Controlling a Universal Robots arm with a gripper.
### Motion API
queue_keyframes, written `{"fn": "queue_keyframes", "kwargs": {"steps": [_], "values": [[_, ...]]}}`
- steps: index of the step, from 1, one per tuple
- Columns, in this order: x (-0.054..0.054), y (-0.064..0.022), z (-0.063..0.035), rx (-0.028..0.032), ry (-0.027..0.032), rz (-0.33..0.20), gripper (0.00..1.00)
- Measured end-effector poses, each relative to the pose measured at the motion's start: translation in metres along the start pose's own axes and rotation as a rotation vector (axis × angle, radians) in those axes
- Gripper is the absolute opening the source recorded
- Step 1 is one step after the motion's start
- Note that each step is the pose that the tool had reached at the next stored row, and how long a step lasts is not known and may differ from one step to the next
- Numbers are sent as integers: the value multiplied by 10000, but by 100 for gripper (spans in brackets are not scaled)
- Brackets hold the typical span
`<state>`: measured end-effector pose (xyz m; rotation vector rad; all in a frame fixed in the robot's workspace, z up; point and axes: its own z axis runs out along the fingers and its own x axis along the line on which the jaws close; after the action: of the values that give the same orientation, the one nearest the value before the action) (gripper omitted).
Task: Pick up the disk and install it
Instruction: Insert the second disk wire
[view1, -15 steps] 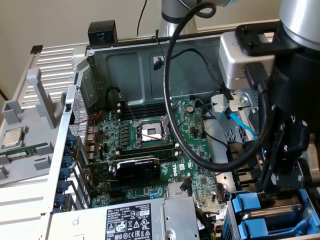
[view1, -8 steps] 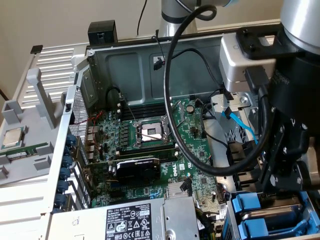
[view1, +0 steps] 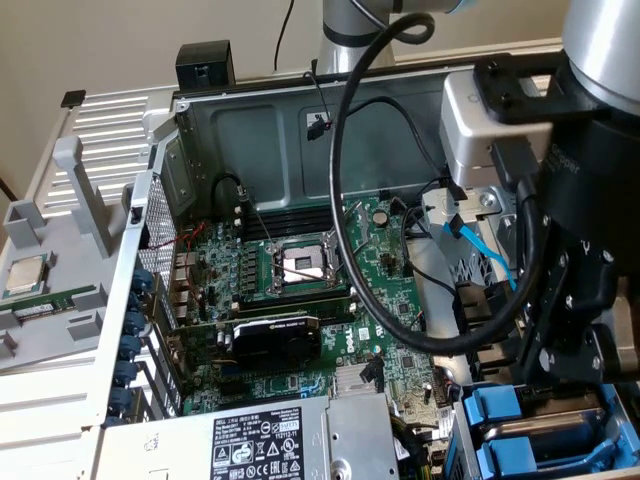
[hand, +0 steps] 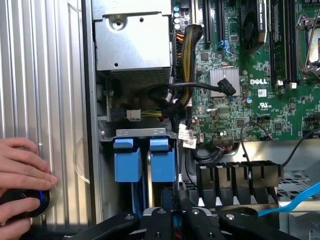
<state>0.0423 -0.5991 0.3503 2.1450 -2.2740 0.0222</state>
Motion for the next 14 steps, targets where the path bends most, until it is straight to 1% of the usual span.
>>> {"fn": "queue_keyframes", "kwargs": {"steps": [3, 5, 6, 7, 10, 14], "values": [[11, -1, 13, -19, -86, 13, 16], [12, -2, 26, -31, -167, 20, 16], [13, -3, 29, -38, -188, 23, 16], [16, -3, 32, -48, -201, 28, 16], [25, -4, 32, -89, -202, 41, 16], [30, -6, 33, -104, -202, 64, 16]]}}
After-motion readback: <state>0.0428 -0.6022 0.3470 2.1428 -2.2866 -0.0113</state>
